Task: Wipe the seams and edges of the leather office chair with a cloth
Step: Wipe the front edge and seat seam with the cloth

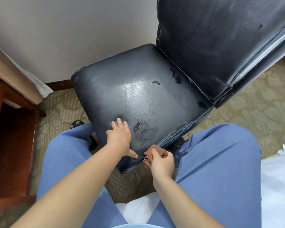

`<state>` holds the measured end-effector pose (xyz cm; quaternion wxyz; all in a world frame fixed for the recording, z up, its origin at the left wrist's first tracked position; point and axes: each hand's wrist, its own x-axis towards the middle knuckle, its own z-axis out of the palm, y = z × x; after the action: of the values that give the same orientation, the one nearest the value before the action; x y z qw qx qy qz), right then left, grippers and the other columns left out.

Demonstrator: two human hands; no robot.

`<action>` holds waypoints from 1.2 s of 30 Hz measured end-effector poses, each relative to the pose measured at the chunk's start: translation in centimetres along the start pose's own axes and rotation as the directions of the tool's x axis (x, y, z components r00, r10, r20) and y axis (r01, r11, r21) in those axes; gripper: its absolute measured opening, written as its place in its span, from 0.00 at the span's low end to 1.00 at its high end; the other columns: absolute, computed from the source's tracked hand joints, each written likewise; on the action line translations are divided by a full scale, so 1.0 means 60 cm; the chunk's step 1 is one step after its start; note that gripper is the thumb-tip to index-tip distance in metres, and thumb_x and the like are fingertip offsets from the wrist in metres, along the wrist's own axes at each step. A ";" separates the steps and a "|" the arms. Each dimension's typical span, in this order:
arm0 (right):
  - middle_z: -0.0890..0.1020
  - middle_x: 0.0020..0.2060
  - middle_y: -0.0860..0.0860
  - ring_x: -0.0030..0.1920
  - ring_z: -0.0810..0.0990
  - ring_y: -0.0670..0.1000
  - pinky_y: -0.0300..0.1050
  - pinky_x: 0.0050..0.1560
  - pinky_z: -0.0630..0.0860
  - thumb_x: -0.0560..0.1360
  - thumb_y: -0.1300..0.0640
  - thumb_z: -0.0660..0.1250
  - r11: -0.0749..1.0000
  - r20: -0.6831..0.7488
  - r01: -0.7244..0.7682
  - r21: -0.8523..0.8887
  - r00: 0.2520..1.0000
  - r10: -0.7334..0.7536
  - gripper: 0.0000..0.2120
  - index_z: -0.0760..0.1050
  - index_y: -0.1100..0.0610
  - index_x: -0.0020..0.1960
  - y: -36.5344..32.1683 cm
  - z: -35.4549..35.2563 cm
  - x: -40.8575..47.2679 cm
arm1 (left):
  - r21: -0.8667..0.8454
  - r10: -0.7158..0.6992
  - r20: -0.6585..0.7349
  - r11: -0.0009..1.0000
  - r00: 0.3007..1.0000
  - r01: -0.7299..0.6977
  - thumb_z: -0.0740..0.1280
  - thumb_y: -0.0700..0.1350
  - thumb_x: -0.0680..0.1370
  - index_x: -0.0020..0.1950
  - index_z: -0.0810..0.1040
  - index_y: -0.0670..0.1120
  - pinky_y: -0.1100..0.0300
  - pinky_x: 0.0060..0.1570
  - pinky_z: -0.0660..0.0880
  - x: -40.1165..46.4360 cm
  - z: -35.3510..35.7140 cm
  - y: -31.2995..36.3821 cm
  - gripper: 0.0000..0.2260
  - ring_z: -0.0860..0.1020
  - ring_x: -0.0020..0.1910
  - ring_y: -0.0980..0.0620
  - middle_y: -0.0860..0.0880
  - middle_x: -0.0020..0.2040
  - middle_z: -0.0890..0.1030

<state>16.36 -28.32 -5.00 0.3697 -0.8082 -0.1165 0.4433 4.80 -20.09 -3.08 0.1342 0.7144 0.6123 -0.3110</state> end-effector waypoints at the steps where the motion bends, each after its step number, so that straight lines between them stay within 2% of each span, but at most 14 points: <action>1: 0.81 0.44 0.52 0.42 0.79 0.52 0.45 0.46 0.76 0.72 0.56 0.68 1.000 0.026 -0.021 -0.002 0.999 0.022 0.09 0.74 0.57 0.51 -0.004 -0.003 0.003 | 0.003 0.002 -0.003 1.000 1.000 -0.002 0.69 0.73 0.62 0.77 0.38 0.36 0.44 0.68 0.66 -0.001 0.001 -0.001 0.64 0.47 0.77 0.35 0.35 0.78 0.42; 4: 0.82 0.39 0.55 0.34 0.81 0.52 0.38 0.29 0.75 0.72 0.60 0.65 0.994 0.183 -0.113 -0.012 0.976 0.113 0.07 0.75 0.59 0.50 -0.011 -0.006 -0.006 | 0.010 0.010 -0.007 1.000 1.000 -0.010 0.68 0.74 0.62 0.77 0.38 0.36 0.42 0.68 0.65 -0.001 0.004 -0.004 0.64 0.47 0.77 0.35 0.36 0.78 0.42; 5: 0.82 0.39 0.54 0.34 0.81 0.51 0.38 0.28 0.74 0.72 0.60 0.65 0.994 0.184 -0.109 -0.012 0.977 0.109 0.07 0.75 0.59 0.50 -0.010 -0.005 -0.009 | 0.011 0.011 -0.008 1.000 1.000 -0.011 0.68 0.75 0.62 0.77 0.38 0.36 0.42 0.68 0.64 -0.001 0.004 -0.004 0.64 0.47 0.77 0.35 0.36 0.78 0.42; 10: 0.80 0.44 0.51 0.42 0.78 0.52 0.46 0.47 0.75 0.73 0.57 0.67 0.999 0.021 -0.033 0.040 0.999 0.032 0.07 0.73 0.55 0.50 -0.010 -0.001 -0.001 | 0.026 0.003 -0.012 1.000 1.000 -0.003 0.67 0.76 0.61 0.77 0.38 0.37 0.39 0.69 0.60 -0.001 0.005 -0.005 0.65 0.47 0.77 0.35 0.36 0.78 0.42; 12: 0.81 0.43 0.52 0.42 0.80 0.53 0.46 0.46 0.77 0.72 0.56 0.67 0.998 0.047 -0.061 -0.002 0.997 0.062 0.07 0.73 0.56 0.50 -0.006 -0.002 0.004 | 0.028 0.003 -0.008 1.000 1.000 -0.003 0.67 0.76 0.61 0.77 0.37 0.37 0.39 0.69 0.60 -0.001 0.004 -0.005 0.64 0.47 0.77 0.35 0.36 0.78 0.42; 15: 0.82 0.41 0.54 0.39 0.81 0.53 0.45 0.40 0.79 0.72 0.58 0.65 0.992 0.162 -0.109 -0.057 0.980 0.117 0.06 0.75 0.56 0.49 0.001 -0.002 -0.003 | 0.019 0.003 -0.005 1.000 1.000 -0.003 0.67 0.76 0.61 0.77 0.37 0.38 0.38 0.70 0.59 -0.001 0.003 -0.005 0.65 0.47 0.77 0.35 0.36 0.78 0.41; 19: 0.80 0.44 0.50 0.43 0.78 0.52 0.47 0.49 0.76 0.72 0.57 0.68 1.000 0.007 -0.011 -0.002 1.000 0.011 0.09 0.74 0.55 0.51 -0.003 -0.005 0.012 | -0.039 -0.006 -0.012 0.999 1.000 0.006 0.67 0.75 0.61 0.77 0.36 0.40 0.35 0.70 0.55 -0.005 0.010 -0.011 0.64 0.44 0.78 0.38 0.39 0.78 0.39; 21: 0.80 0.43 0.50 0.42 0.79 0.52 0.46 0.47 0.77 0.71 0.57 0.68 1.000 0.032 -0.028 0.001 0.999 0.027 0.09 0.74 0.56 0.51 -0.007 -0.006 0.020 | -0.077 -0.017 -0.010 0.997 1.000 0.016 0.67 0.75 0.62 0.78 0.35 0.41 0.34 0.71 0.53 -0.008 0.015 -0.012 0.63 0.41 0.78 0.40 0.40 0.78 0.37; 23: 0.82 0.42 0.53 0.41 0.82 0.54 0.47 0.44 0.80 0.71 0.57 0.67 0.996 0.122 -0.076 -0.039 0.989 0.081 0.09 0.76 0.57 0.50 -0.004 -0.003 0.018 | -0.090 -0.025 -0.036 0.996 0.999 0.022 0.69 0.73 0.63 0.78 0.35 0.42 0.36 0.72 0.51 -0.010 0.018 -0.005 0.62 0.41 0.78 0.40 0.41 0.78 0.37; 25: 0.83 0.43 0.55 0.41 0.82 0.54 0.47 0.43 0.80 0.71 0.57 0.66 0.996 0.132 -0.085 -0.031 0.987 0.089 0.08 0.76 0.57 0.50 0.000 0.000 0.011 | -0.062 0.051 -0.096 0.996 0.994 -0.057 0.70 0.69 0.67 0.78 0.38 0.42 0.38 0.73 0.51 -0.011 0.019 0.003 0.58 0.41 0.78 0.42 0.42 0.79 0.38; 27: 0.82 0.45 0.53 0.43 0.80 0.53 0.45 0.45 0.76 0.71 0.58 0.67 0.999 0.038 -0.052 0.015 0.998 0.051 0.09 0.76 0.57 0.51 0.003 0.000 0.012 | -0.014 0.236 -0.133 0.971 0.963 -0.240 0.70 0.64 0.71 0.79 0.41 0.44 0.39 0.73 0.53 -0.011 0.019 0.004 0.51 0.41 0.78 0.45 0.46 0.79 0.38; 29: 0.80 0.48 0.51 0.44 0.78 0.51 0.43 0.47 0.73 0.73 0.57 0.67 0.999 -0.016 -0.020 0.042 1.000 0.021 0.10 0.74 0.56 0.54 -0.003 -0.003 0.014 | -0.026 0.342 -0.133 0.937 0.930 -0.348 0.68 0.60 0.74 0.79 0.42 0.47 0.38 0.73 0.54 -0.012 0.020 -0.002 0.46 0.40 0.78 0.47 0.50 0.79 0.38; 33: 0.81 0.48 0.52 0.46 0.80 0.53 0.49 0.51 0.78 0.72 0.55 0.67 0.999 0.056 -0.054 -0.006 0.997 0.055 0.11 0.75 0.55 0.54 -0.004 0.001 0.023 | -0.061 0.335 -0.085 0.938 0.938 -0.340 0.69 0.62 0.71 0.79 0.39 0.48 0.32 0.71 0.52 -0.018 0.025 0.007 0.50 0.35 0.77 0.45 0.48 0.78 0.34; 36: 0.81 0.51 0.52 0.50 0.79 0.55 0.51 0.55 0.77 0.71 0.54 0.67 0.999 -0.018 -0.006 -0.032 1.000 0.005 0.14 0.75 0.56 0.56 -0.007 0.000 0.029 | -0.029 0.299 -0.082 0.953 0.951 -0.302 0.71 0.65 0.69 0.79 0.38 0.46 0.31 0.70 0.54 -0.024 0.027 0.024 0.54 0.35 0.77 0.42 0.46 0.78 0.34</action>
<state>17.45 -27.14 -5.81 0.3564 -0.8185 -0.1180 0.4349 5.66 -22.49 -3.74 0.1712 0.8078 0.5073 -0.2467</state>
